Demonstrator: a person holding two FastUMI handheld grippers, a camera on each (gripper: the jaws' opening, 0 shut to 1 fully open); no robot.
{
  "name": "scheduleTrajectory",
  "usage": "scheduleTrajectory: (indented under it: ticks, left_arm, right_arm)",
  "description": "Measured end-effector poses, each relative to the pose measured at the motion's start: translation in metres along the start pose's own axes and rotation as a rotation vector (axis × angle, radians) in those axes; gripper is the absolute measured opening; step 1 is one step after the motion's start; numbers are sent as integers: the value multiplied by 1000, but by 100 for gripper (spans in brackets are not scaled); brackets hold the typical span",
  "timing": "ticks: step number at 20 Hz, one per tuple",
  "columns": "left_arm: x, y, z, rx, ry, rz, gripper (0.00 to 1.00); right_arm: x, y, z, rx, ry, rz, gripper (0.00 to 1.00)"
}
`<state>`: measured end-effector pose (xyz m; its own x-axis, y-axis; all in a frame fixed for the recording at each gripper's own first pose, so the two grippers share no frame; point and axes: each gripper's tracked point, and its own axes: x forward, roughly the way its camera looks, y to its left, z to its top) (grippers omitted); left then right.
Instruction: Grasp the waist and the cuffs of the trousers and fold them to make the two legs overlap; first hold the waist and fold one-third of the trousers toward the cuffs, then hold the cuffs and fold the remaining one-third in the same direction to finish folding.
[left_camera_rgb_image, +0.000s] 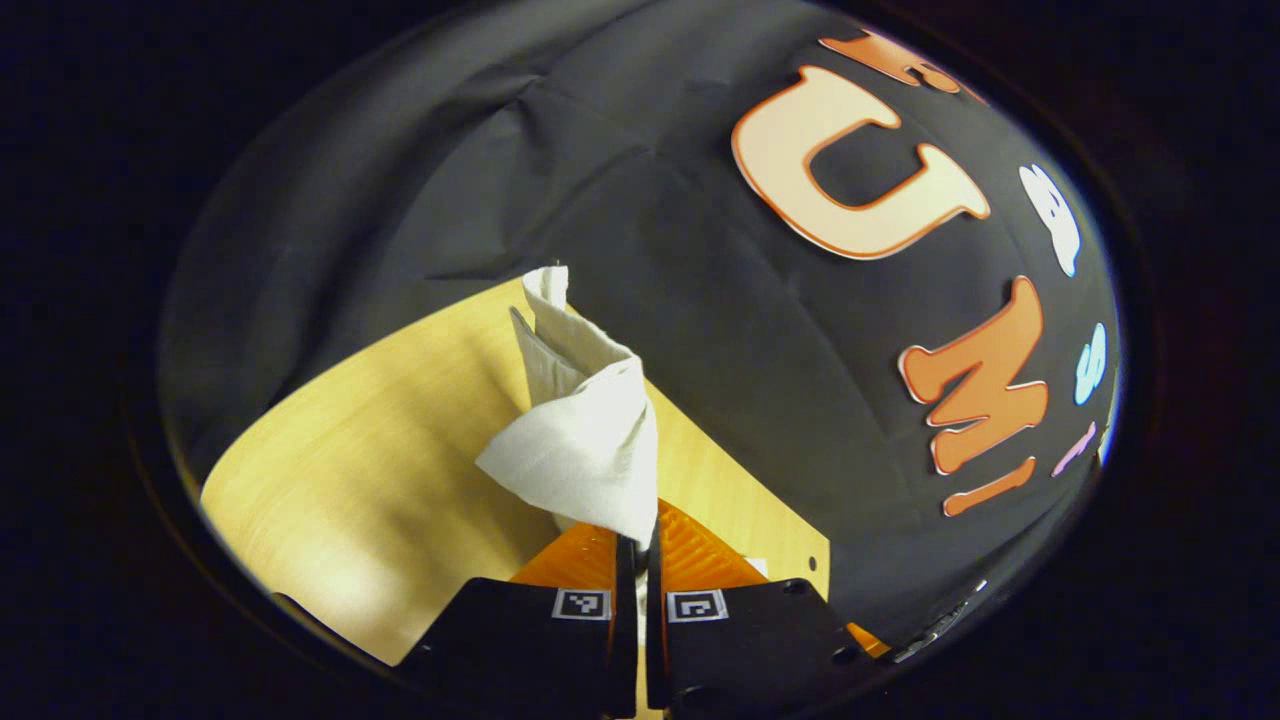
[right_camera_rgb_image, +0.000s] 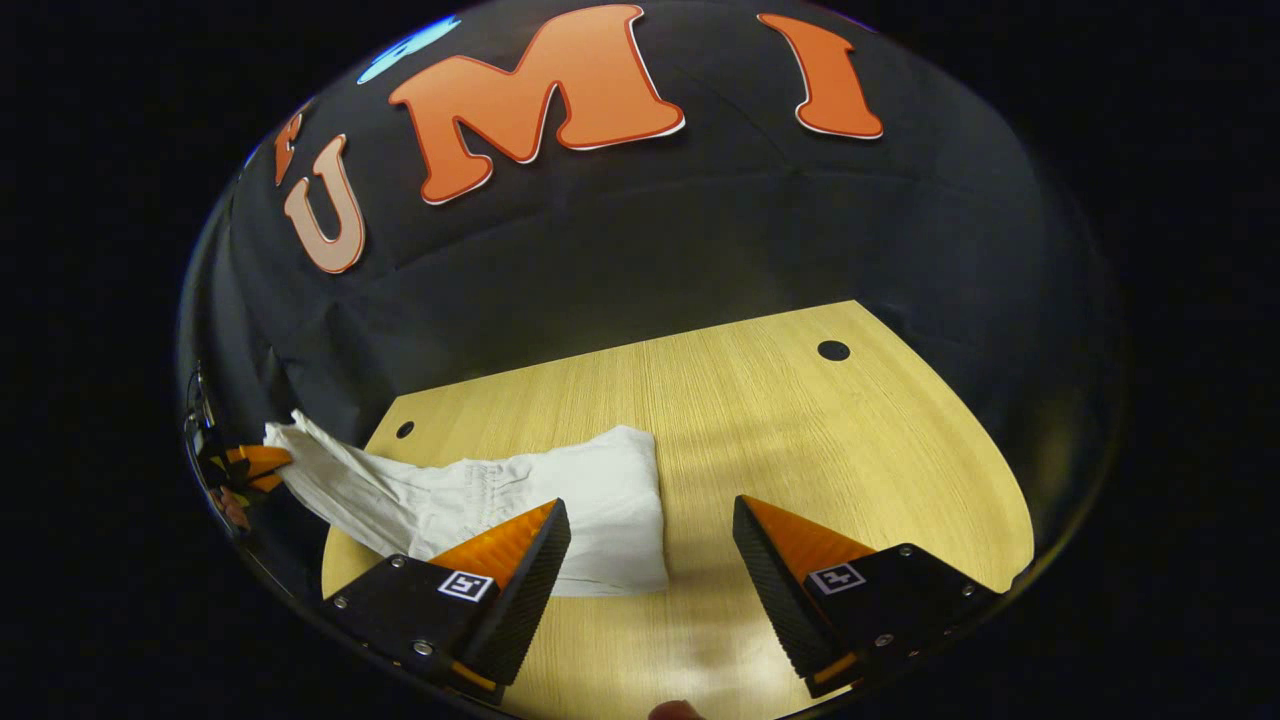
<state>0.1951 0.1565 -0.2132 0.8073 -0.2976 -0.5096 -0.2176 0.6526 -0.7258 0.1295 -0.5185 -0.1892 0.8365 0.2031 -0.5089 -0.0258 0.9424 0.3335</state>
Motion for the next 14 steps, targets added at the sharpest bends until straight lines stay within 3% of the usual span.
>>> scheduleTrajectory:
  ticks: [7,14]
  left_arm:
    - [38,-85,-43,83,53,-66,5]
    - [78,-160,-115,209,152,-123,7]
  right_arm:
    - [-9,-23,12,11,-50,2,98]
    - [-14,-66,15,34,-68,-18,99]
